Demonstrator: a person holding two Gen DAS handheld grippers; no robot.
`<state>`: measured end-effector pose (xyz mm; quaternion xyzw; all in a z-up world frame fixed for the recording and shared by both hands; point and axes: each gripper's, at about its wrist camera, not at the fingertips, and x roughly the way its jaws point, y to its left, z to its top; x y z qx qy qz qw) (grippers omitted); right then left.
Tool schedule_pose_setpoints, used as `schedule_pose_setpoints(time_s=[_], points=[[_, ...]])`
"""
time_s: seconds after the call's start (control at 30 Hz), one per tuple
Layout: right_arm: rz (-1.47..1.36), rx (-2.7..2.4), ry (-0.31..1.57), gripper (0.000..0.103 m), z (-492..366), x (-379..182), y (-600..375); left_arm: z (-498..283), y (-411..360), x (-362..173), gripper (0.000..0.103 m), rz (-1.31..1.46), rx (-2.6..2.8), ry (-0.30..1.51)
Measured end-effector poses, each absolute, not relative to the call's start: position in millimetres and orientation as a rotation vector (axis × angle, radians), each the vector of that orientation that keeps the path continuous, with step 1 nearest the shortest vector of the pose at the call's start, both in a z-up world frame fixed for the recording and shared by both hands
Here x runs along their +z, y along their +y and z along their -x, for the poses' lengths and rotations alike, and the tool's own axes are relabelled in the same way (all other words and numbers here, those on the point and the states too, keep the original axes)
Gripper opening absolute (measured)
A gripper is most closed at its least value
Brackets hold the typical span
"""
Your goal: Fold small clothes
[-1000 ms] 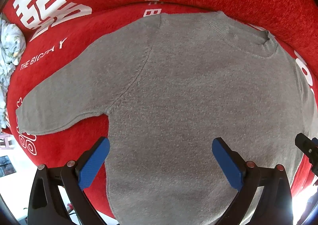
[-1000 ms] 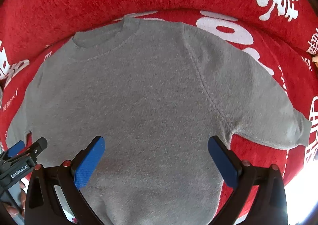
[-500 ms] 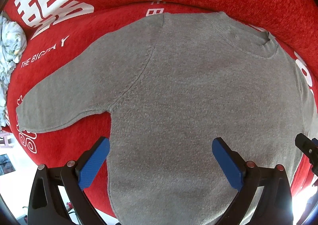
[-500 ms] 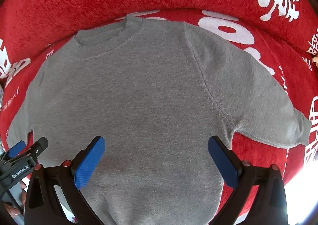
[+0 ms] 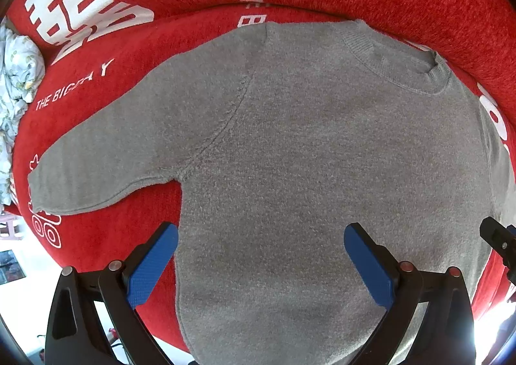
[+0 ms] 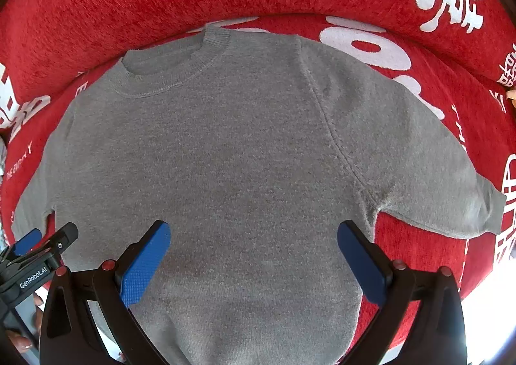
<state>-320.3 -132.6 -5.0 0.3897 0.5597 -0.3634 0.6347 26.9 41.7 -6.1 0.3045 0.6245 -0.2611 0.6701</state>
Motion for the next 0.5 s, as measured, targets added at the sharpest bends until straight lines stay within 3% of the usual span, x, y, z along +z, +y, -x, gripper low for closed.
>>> schedule_pose_setpoints(time_s=[0.5], points=[[-0.866,-0.802,1.290,0.103,328.3,-2.6,-134.8,-24.2,38.9,-2.3,0.103,-0.687,-0.585,1.405]])
